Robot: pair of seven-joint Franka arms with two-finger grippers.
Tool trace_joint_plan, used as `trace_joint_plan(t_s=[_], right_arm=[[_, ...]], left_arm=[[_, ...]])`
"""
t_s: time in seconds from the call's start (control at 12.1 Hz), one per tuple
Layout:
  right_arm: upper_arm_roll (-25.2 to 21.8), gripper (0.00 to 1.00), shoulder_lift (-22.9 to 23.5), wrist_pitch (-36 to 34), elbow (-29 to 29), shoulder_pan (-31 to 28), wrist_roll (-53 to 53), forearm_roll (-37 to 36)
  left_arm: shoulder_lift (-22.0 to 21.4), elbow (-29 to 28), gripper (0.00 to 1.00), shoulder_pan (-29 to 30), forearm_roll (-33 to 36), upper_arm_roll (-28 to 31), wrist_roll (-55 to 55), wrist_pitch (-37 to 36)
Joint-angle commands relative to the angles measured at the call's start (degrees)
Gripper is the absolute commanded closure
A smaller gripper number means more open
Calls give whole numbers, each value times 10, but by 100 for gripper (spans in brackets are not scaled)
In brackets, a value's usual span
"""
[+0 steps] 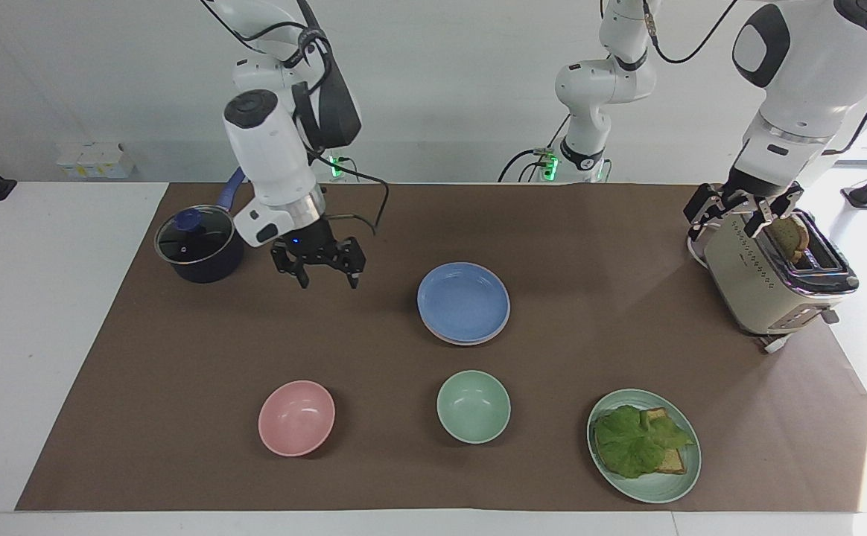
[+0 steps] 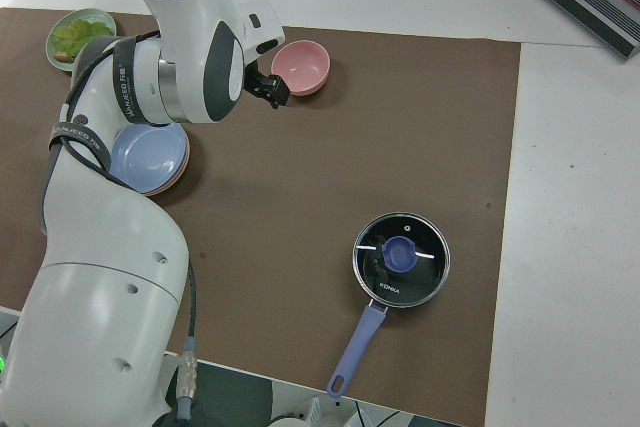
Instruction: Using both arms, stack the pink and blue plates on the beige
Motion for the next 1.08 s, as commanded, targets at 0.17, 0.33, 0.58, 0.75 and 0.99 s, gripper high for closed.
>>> trace_joint_plan(t_s=[0.17, 0.33, 0.58, 0.75, 0.99], right_arm=[[7, 0, -8, -151, 112, -68, -59, -33], [7, 0, -8, -166, 122, -72, -77, -34], [11, 0, 14, -211, 169, -67, -113, -60], [12, 0, 22, -229, 185, -65, -116, -55], [13, 0, 18, -234, 177, -65, -118, -48]], left_arm=[[-14, -14, 0, 4, -6, 0, 4, -5], [-14, -14, 0, 4, -6, 0, 4, -5], [-14, -14, 0, 4, -6, 0, 4, -5], [-14, -14, 0, 4, -6, 0, 4, -5], [-14, -14, 0, 4, -6, -1, 4, -5]])
